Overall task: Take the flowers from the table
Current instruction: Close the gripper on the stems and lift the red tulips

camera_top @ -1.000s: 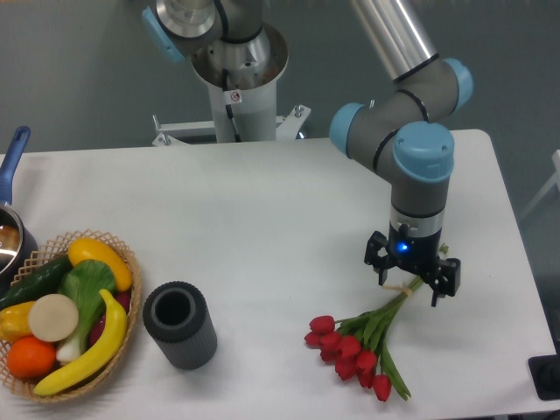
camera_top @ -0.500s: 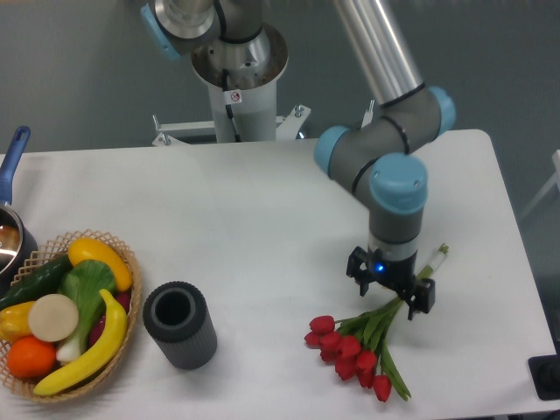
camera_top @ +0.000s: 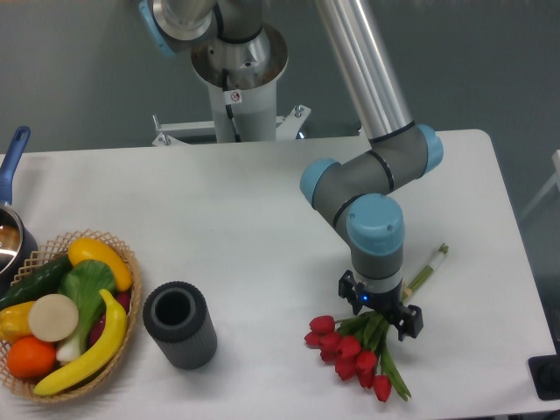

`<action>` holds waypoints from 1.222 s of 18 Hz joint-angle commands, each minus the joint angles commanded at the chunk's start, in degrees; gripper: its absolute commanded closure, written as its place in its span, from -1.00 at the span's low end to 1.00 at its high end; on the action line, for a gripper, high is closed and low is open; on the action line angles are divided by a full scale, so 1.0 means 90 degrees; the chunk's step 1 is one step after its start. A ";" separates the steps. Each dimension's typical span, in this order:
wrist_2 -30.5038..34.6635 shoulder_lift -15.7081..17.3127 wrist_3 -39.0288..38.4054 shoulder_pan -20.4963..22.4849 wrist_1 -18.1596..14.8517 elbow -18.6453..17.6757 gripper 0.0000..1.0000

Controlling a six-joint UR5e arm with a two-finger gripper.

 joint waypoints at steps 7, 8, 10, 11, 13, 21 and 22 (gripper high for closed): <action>0.0410 0.0029 -0.0039 -0.0059 0.0000 0.0010 0.92; 0.0400 0.0078 -0.0049 -0.0059 -0.0010 0.0010 1.00; 0.0352 0.0146 -0.0049 -0.0059 -0.0010 0.0000 1.00; 0.0332 0.0175 -0.0059 -0.0049 -0.0029 -0.0019 1.00; 0.0274 0.0292 -0.0068 -0.0029 -0.0204 -0.0029 1.00; 0.0293 0.0888 0.0058 0.0273 -0.0790 0.0049 1.00; 0.0264 0.0927 0.0088 0.0351 -0.0994 0.0146 1.00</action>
